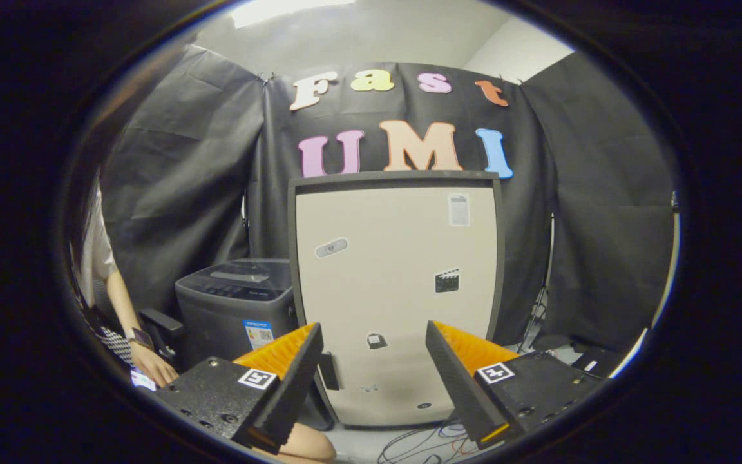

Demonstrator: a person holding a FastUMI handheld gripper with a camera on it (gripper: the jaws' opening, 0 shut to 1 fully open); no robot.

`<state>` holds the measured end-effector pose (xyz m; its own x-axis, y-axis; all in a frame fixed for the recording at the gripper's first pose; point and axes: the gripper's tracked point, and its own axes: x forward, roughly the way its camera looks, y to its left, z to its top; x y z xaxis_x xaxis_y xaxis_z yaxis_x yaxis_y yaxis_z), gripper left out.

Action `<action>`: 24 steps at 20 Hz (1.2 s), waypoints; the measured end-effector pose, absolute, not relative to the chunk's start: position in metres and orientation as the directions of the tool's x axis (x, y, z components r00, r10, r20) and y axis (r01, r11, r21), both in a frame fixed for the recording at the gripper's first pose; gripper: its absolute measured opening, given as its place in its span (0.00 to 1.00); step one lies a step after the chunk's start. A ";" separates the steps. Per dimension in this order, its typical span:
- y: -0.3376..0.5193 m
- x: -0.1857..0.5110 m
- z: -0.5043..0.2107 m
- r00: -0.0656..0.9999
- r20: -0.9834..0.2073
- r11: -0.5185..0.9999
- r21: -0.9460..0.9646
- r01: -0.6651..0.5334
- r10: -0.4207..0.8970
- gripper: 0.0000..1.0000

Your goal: Put the clothes into the washing machine and then close the washing machine lid.

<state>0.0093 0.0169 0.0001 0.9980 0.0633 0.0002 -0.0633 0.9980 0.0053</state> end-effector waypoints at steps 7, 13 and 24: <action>0.016 0.010 0.000 0.998 0.002 0.998 0.004 -0.061 0.061 0.97; 0.013 0.011 0.000 0.999 0.003 0.999 0.006 -0.040 0.040 0.97; 0.013 0.010 0.000 0.999 0.004 0.999 0.004 -0.039 0.039 0.97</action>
